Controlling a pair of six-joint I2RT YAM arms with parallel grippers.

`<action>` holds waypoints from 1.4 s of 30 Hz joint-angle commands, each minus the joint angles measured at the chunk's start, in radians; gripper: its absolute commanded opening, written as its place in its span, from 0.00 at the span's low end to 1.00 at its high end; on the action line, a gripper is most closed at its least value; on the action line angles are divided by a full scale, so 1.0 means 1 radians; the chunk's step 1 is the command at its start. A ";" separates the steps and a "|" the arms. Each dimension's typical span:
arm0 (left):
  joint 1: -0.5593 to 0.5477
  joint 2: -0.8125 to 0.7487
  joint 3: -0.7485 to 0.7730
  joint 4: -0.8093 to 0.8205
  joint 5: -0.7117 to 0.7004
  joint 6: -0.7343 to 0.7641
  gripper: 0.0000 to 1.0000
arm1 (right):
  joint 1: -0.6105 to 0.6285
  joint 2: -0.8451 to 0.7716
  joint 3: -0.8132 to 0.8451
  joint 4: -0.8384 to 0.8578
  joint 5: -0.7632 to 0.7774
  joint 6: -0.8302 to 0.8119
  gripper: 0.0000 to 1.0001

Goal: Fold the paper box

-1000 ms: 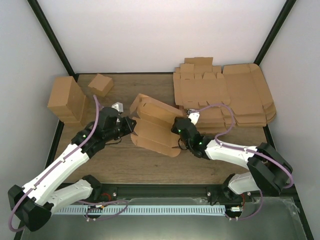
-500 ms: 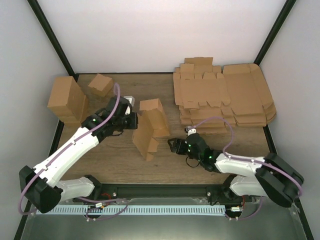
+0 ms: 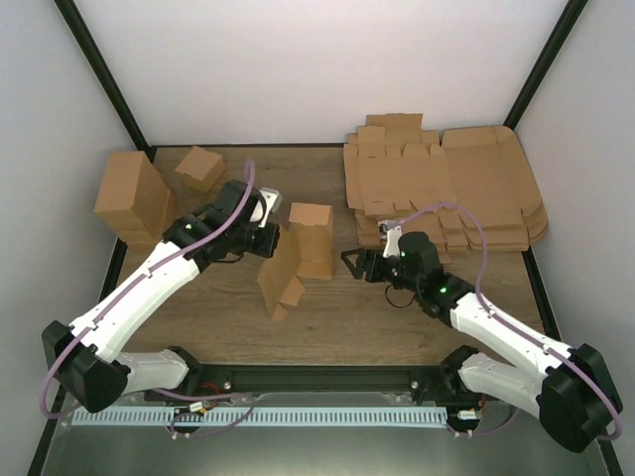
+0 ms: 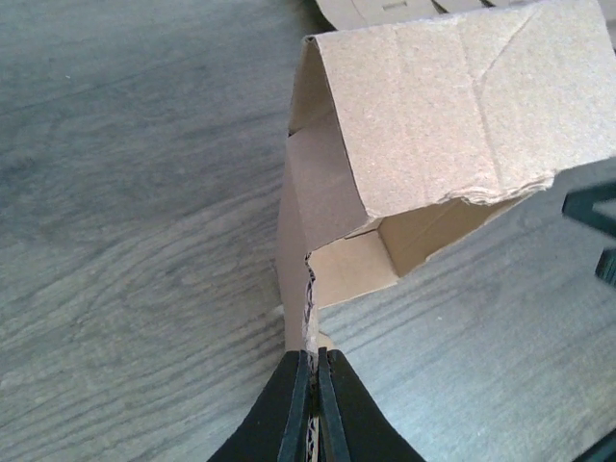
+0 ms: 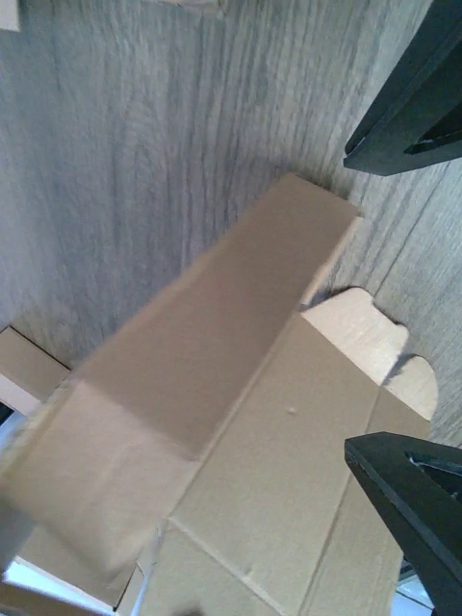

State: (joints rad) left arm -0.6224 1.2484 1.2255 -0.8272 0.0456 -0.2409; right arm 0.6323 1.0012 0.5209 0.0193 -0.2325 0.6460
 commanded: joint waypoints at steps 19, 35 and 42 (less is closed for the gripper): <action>-0.038 0.026 -0.047 0.011 0.126 0.066 0.04 | -0.081 -0.036 0.180 -0.106 -0.114 -0.134 0.93; -0.050 0.031 -0.042 0.008 0.153 0.074 0.05 | -0.114 0.083 0.139 -0.030 -0.126 -0.017 0.78; -0.050 0.014 -0.030 0.054 0.203 0.043 0.25 | -0.115 0.065 0.085 -0.049 -0.107 -0.035 0.73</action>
State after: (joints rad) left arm -0.6682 1.2728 1.1816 -0.8055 0.2089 -0.1814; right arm 0.5259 1.0840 0.6331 -0.0238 -0.3412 0.6220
